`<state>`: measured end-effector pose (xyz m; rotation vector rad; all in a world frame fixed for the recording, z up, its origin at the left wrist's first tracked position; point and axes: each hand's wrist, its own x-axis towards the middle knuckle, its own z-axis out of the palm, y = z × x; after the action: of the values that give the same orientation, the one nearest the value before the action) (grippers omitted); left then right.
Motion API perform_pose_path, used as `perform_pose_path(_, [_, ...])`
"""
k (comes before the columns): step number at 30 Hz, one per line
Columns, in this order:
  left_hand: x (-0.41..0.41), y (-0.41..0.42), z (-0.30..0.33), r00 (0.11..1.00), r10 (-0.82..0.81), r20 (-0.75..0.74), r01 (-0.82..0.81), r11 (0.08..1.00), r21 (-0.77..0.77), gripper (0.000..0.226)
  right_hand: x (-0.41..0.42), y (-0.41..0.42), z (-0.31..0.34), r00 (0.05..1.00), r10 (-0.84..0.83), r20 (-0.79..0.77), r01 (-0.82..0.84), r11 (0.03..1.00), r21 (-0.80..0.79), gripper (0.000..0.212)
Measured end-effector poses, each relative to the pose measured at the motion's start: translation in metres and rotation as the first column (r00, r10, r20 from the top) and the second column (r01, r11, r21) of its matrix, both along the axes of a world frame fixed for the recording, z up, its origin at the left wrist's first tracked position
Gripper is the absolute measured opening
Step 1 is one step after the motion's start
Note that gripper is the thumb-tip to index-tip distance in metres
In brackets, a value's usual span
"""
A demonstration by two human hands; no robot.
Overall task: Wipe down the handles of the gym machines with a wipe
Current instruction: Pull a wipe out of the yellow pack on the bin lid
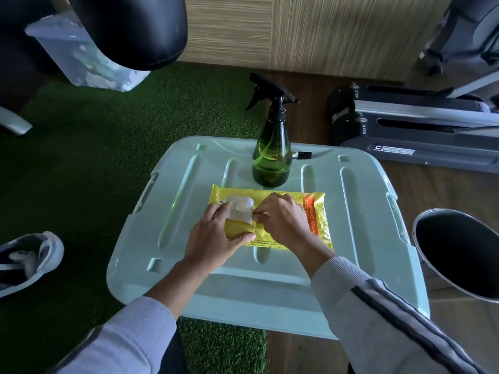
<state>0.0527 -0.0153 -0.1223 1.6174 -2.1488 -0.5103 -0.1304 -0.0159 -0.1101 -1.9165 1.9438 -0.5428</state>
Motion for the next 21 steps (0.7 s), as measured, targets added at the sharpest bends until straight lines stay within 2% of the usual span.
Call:
perform_pose_path(7, [0.001,0.0,0.004,0.999,0.009,-0.052,-0.006,0.999,0.048,0.093,0.013,0.0,0.004,0.998,-0.052,-0.017,0.053,0.997,0.062,0.01])
perform_pose_path(11, [0.003,0.001,0.004,0.997,-0.004,-0.079,0.008,0.999,0.046,0.093,0.017,0.003,0.008,0.991,0.005,-0.135,0.005,0.997,0.076,0.013])
perform_pose_path(16, [0.008,-0.001,0.008,0.996,-0.026,-0.091,0.032,0.997,0.065,0.096,0.012,0.004,0.012,0.976,0.09,-0.2,-0.079,0.995,0.062,0.013])
perform_pose_path(19, [0.007,-0.001,0.01,0.995,-0.025,-0.095,0.03,0.998,0.055,0.096,-0.01,0.005,0.009,0.978,0.121,-0.171,-0.119,0.993,0.025,0.011])
perform_pose_path(21, [0.006,-0.001,0.01,0.995,-0.019,-0.094,0.024,0.998,0.057,0.096,-0.027,0.005,0.008,0.993,0.076,-0.087,-0.078,0.997,-0.021,0.02])
